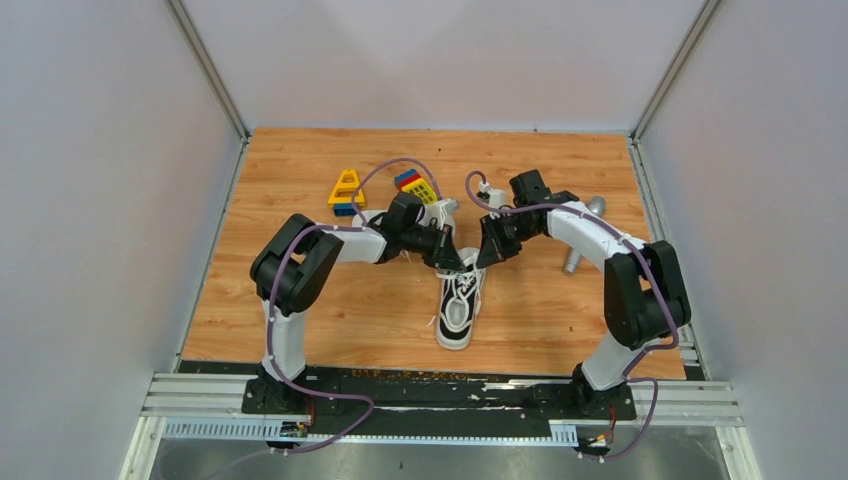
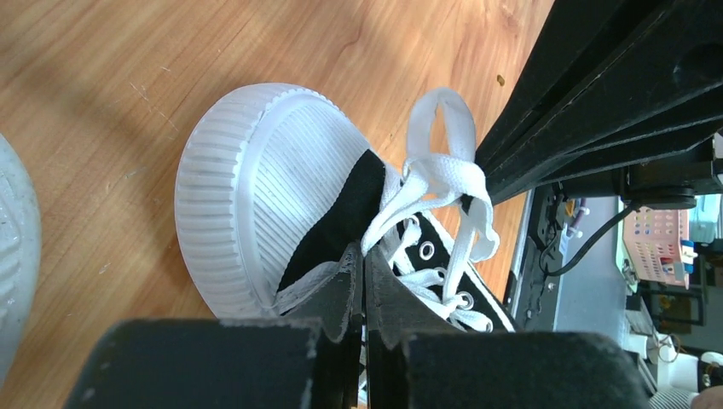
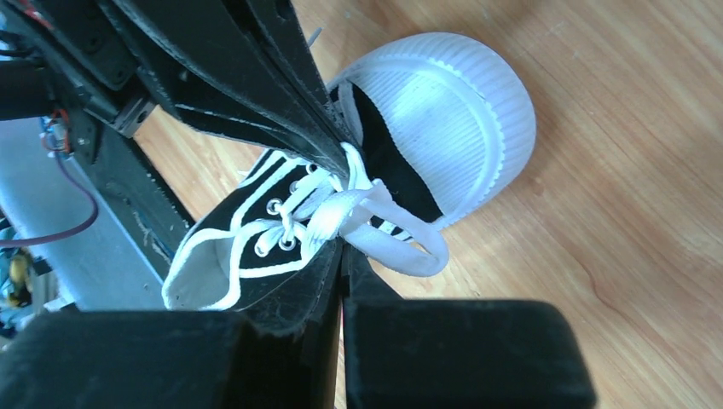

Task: Tie the shoes
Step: Cross the shoelace with the shoelace.

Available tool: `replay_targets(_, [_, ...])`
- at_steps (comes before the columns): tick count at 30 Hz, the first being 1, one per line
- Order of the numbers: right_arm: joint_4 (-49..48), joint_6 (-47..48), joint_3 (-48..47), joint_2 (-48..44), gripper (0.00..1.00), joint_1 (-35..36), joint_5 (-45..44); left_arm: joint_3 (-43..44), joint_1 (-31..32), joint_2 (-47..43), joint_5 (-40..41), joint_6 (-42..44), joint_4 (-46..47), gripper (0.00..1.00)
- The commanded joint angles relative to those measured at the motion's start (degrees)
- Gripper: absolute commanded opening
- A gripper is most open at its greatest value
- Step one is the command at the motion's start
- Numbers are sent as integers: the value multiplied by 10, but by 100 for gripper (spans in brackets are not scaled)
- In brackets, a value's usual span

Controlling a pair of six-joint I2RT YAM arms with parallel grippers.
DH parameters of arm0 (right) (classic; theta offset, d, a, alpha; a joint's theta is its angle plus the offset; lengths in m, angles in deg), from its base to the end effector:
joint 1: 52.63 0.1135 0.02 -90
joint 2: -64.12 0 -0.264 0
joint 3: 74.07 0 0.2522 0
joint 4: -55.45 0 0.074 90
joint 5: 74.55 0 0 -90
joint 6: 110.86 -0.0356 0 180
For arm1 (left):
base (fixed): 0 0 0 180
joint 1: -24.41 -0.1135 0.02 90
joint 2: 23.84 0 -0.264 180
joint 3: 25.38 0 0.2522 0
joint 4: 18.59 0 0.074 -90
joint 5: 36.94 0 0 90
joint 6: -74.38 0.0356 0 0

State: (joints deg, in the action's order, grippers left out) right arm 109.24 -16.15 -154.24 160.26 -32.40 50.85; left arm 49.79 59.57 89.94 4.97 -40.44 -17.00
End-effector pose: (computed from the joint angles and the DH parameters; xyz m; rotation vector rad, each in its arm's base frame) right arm 0.2991 0.1322 0.2099 -0.7419 2.6339 0.9297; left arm 0.3131 -0.2529 0.1388 0.7233 2.2657 -1.4755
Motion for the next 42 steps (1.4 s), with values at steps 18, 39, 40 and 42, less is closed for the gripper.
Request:
replay_targets(18, [-31,33,-14,58,27,-17,92,-1,-13,-26,-36,53,-21,0])
replay_targets(39, [65,-2,-86,106,49,-100,212,120,-4,11,-104,204,-228,0])
replay_targets(40, [64,-4,-92,112,49,-100,212,124,-3,10,-102,220,-247,0])
replay_targets(42, [63,-5,-101,123,49,-100,210,137,-4,9,-95,243,-289,0])
